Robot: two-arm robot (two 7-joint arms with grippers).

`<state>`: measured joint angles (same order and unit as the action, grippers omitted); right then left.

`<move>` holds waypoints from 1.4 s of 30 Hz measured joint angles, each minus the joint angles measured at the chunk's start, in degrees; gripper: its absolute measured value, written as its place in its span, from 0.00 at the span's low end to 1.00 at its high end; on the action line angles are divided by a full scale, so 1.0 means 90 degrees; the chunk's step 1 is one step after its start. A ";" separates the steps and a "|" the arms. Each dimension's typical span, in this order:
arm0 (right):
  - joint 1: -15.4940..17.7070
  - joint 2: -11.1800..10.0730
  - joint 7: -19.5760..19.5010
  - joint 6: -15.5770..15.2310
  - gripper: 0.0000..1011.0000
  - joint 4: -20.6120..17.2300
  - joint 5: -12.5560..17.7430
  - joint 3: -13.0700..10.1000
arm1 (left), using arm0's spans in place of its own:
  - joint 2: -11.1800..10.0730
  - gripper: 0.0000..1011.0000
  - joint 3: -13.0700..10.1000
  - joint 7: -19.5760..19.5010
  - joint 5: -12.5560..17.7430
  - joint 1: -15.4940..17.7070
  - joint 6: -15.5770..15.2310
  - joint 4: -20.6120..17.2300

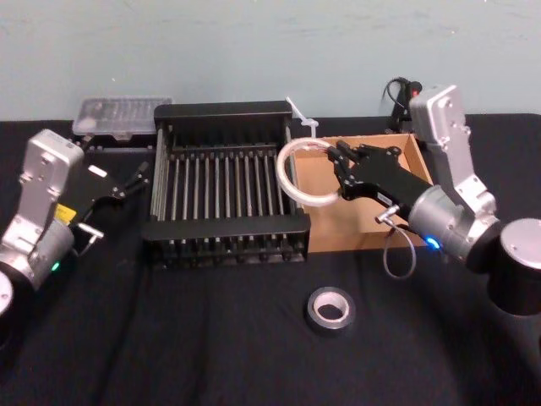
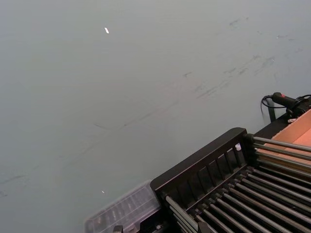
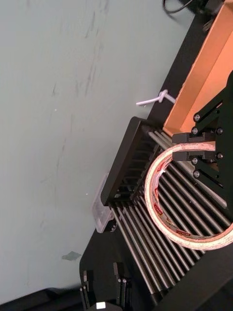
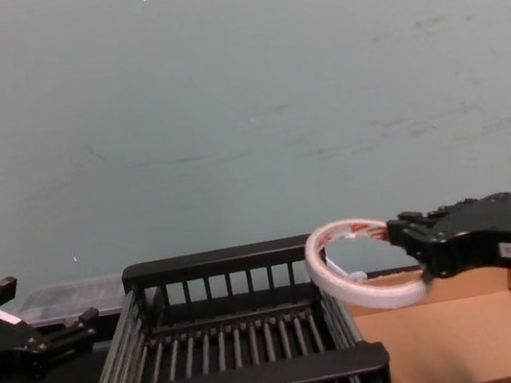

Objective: Pick up the white tape and place it into the black box , Pick up the silver tape and place it into the brown box.

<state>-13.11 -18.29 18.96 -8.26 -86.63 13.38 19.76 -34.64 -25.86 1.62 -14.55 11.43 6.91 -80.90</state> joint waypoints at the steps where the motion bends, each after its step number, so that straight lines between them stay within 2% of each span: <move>1: -0.0047 0.0030 0.0002 -0.0003 0.10 0.0046 -0.0013 0.0024 | 0.0000 0.99 0.0000 0.0000 0.0000 0.0000 0.0000 0.0000; 11: -0.0547 0.0358 0.0045 0.0052 0.10 0.0716 -0.0234 0.0324 | 0.0000 0.99 0.0000 0.0000 0.0000 0.0000 0.0000 0.0000; 27: -0.1097 0.0712 0.0099 0.0191 0.10 0.1379 -0.0493 0.0560 | 0.0000 0.99 0.0000 0.0000 0.0000 0.0000 0.0000 0.0000; 28: -0.1409 0.0950 0.0136 0.0269 0.10 0.1821 -0.0595 0.0652 | 0.0000 0.99 0.0000 0.0000 0.0000 0.0000 0.0000 0.0000; 35: -0.1750 0.1136 0.0171 0.0382 0.10 0.2267 -0.0704 0.0745 | 0.0000 0.99 0.0000 0.0000 0.0000 0.0000 0.0000 0.0000; 42: -0.1805 0.1159 0.0188 0.0419 0.10 0.2340 -0.0740 0.0764 | 0.0000 0.99 0.0000 0.0000 0.0000 0.0000 0.0000 0.0000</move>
<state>-29.35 -7.86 20.66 -4.49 -65.56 6.72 26.64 -34.65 -25.86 1.62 -14.55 11.43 6.91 -80.90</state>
